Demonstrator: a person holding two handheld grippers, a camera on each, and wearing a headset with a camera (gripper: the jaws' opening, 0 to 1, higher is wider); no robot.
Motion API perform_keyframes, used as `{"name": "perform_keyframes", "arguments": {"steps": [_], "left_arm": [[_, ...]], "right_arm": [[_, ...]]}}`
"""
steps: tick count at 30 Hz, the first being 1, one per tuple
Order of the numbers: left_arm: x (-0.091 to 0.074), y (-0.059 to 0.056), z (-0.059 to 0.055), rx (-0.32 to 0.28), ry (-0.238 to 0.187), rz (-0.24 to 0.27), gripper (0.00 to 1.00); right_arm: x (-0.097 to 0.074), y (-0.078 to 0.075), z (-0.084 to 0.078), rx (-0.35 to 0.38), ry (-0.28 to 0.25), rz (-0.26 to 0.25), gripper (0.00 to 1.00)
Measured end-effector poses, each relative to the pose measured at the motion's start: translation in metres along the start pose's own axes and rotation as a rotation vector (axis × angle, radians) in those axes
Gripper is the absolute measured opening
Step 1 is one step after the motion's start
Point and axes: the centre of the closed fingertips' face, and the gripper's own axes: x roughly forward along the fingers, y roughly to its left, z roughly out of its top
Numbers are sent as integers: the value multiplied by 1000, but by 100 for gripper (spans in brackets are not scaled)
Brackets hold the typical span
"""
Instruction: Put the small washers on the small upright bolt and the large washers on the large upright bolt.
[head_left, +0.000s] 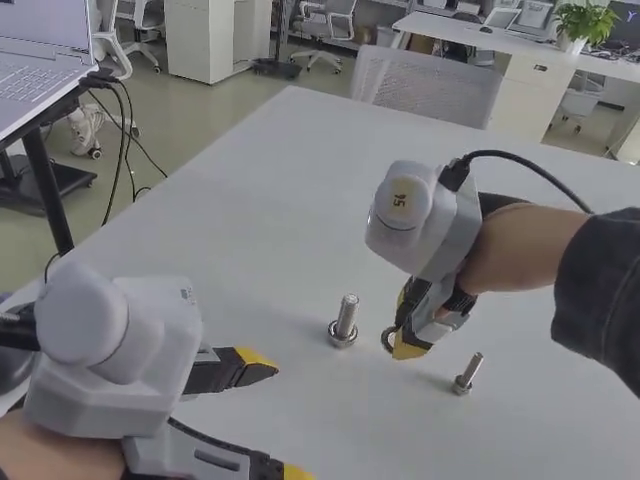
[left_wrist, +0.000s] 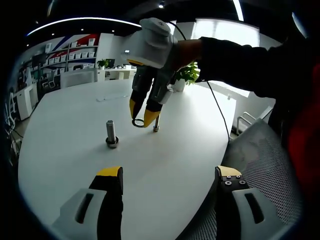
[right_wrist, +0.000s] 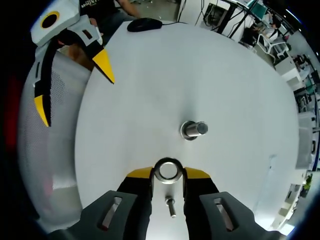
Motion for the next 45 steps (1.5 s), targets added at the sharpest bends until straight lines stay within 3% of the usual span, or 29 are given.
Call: {"name": "perform_keyframes", "arguments": {"steps": [22, 34, 45], "left_arm": [[-5, 2, 2, -2, -11, 12, 74], [-8, 5, 0, -12, -9, 27, 74], [-12, 8, -4, -32, -6, 47, 74]], "right_arm": [[-36, -28, 42, -93, -26, -73, 24], [-33, -35, 56, -120, -34, -75, 24], [-13, -39, 59, -130, -28, -45, 24]]}}
